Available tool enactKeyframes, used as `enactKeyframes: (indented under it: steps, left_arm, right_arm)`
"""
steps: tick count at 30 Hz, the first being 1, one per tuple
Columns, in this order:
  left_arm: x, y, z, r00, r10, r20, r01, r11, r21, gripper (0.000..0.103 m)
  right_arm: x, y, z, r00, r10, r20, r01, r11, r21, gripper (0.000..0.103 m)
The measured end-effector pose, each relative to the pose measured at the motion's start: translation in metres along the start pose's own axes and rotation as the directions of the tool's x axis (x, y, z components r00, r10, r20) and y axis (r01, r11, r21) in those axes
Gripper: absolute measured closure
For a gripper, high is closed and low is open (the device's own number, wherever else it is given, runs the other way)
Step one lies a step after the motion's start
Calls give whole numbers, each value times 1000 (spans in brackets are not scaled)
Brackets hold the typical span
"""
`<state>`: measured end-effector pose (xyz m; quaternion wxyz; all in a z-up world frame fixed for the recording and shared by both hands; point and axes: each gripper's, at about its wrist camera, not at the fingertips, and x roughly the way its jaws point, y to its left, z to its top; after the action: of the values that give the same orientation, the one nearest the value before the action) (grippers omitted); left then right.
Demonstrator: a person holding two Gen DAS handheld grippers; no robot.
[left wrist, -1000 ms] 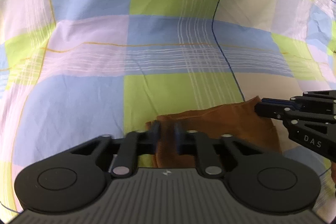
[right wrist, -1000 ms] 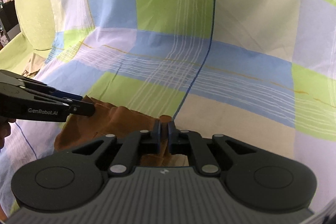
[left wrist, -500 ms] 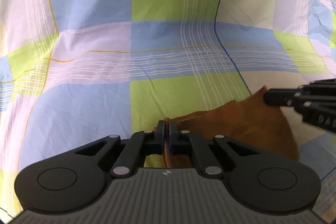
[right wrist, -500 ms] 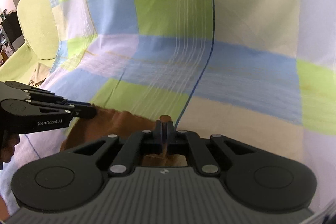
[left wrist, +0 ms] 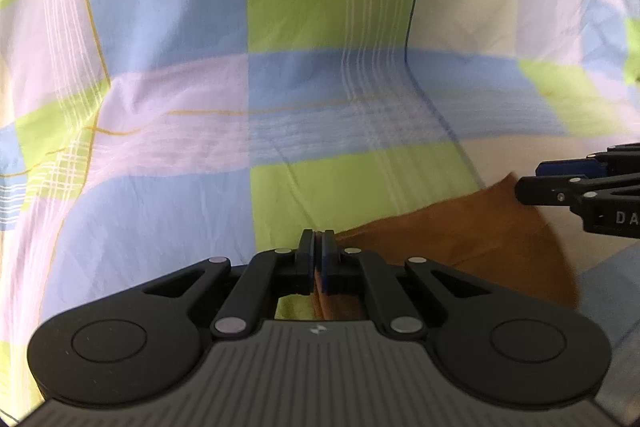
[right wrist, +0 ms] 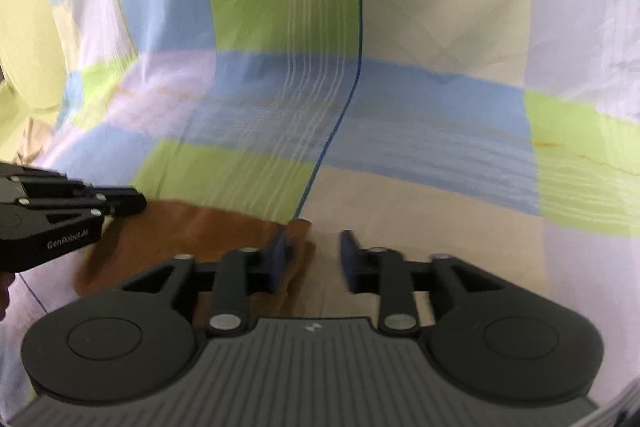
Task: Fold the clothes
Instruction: 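Grasp the brown cloth's edge with the left gripper while the right gripper grasps beside it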
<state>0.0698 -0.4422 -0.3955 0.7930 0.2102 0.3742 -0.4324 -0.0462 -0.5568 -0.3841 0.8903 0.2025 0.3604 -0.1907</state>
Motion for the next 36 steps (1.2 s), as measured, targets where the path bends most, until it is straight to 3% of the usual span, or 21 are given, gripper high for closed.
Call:
enactKeyframes:
  steps: [3, 5, 8, 12, 17, 19, 22, 25, 26, 30, 36]
  left_arm:
    - [-28, 6, 4, 999, -38, 25, 39, 999, -20, 102]
    - [-35, 5, 2, 998, -63, 26, 63, 998, -21, 102]
    - [-34, -7, -6, 995, -96, 23, 96, 995, 9, 100]
    - [-7, -6, -7, 999, -15, 29, 14, 1000, 25, 100]
    - [8, 19, 2, 999, 51, 10, -51, 999, -9, 100]
    - [-8, 23, 6, 999, 10, 37, -9, 1000, -15, 100]
    - [-32, 19, 2, 991, -120, 57, 120, 993, 9, 100]
    - [-39, 14, -12, 958, -284, 44, 284, 959, 19, 100]
    - [-33, 13, -19, 952, -305, 28, 304, 952, 26, 100]
    - [0, 11, -37, 961, -275, -1, 275, 959, 68, 100]
    - [23, 16, -32, 961, -269, 60, 259, 955, 147, 99]
  right_arm:
    - [-25, 7, -2, 999, 26, 48, -24, 999, -35, 75]
    - [-35, 15, -7, 997, 65, 51, -61, 996, -66, 93]
    - [-32, 33, -20, 996, 86, 16, -83, 986, -145, 96]
    - [-5, 38, -32, 999, 33, -27, -37, 983, -178, 97]
    - [0, 35, -26, 1000, 1, -10, -2, 987, -158, 97]
    - [-5, 36, -25, 1000, -3, -5, 2, 988, -156, 95]
    - [-20, 36, -24, 1000, 15, 15, -13, 991, -133, 94]
    - [-31, 39, -28, 998, 62, 18, -59, 990, -129, 94]
    - [-31, 41, -31, 997, 74, 10, -72, 988, -139, 95]
    - [-12, 42, -40, 998, 50, -32, -55, 980, -191, 96]
    - [0, 39, -44, 1000, 14, 1, -14, 979, -206, 98]
